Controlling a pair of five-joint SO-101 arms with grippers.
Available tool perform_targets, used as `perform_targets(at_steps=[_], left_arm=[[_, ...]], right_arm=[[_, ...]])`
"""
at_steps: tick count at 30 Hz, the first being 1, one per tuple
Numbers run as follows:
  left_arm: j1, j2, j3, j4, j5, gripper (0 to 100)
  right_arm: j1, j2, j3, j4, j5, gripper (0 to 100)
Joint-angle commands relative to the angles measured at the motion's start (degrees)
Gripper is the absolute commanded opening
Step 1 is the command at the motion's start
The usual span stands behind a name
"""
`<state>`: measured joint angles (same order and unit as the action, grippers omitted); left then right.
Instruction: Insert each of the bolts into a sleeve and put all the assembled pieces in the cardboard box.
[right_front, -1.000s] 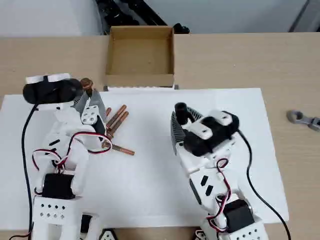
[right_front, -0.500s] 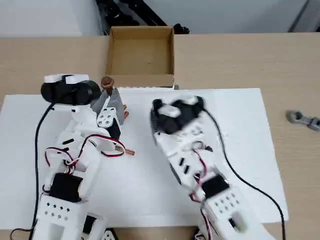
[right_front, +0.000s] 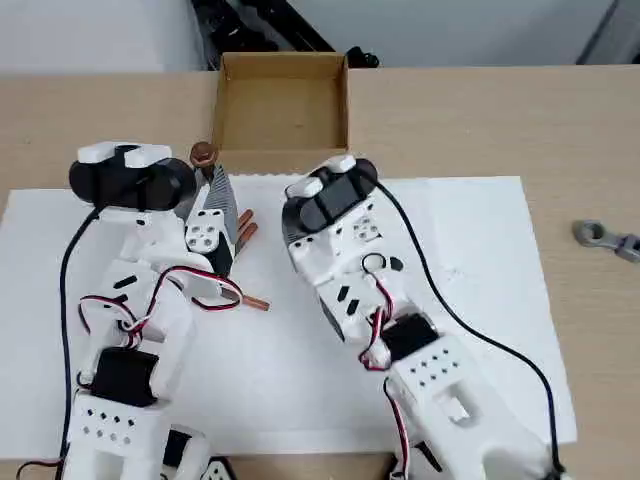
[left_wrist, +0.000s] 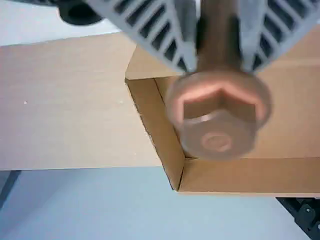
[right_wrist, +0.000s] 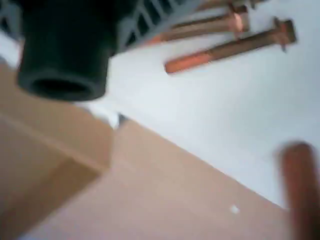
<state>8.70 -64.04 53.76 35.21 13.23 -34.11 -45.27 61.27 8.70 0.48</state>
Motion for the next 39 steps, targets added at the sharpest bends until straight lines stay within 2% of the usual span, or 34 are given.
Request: perform_targets(at_steps=[1,6,11,16,21,25,27,30,34,39], left_arm=[[-0.4,2.1,-4.4,-1.6,-0.4,0],[-0.4,8.4,-8.4,-1.6,3.3,0],[-3.7,10.2,-13.8,-1.1,4.9,0],[-3.5,8.6,-16.4,2.3,7.4,0],[-3.2,6.4,-16.0,2.5,8.1,0],[1.1,3.5,-15.0,2.5,8.1,0],[4.1,1.8,-13.3,2.4,8.1,0],[7.6,0.1,-11.3,2.2,7.8,0],[8.7,-0.9,-9.2,2.2,7.8,0],[9.7,-0.9,-8.6,0.6,7.8,0]], right_arm=[[-1.3,-5.5,-3.4,1.6,1.1,0.0],[-3.0,-10.9,-3.1,5.0,1.1,0.0],[-1.5,-20.6,-1.4,12.1,3.3,0.1],[-1.4,-33.1,6.6,14.5,3.3,0.1],[0.2,-36.6,17.8,12.1,5.5,0.1],[2.6,-41.7,21.5,11.0,4.9,0.1],[2.3,-44.8,21.5,11.5,2.3,0.1],[1.1,-48.9,21.6,15.7,1.3,0.1],[-2.9,-52.5,21.5,18.0,1.3,0.1],[-4.4,-52.9,21.5,18.1,1.5,0.1]])
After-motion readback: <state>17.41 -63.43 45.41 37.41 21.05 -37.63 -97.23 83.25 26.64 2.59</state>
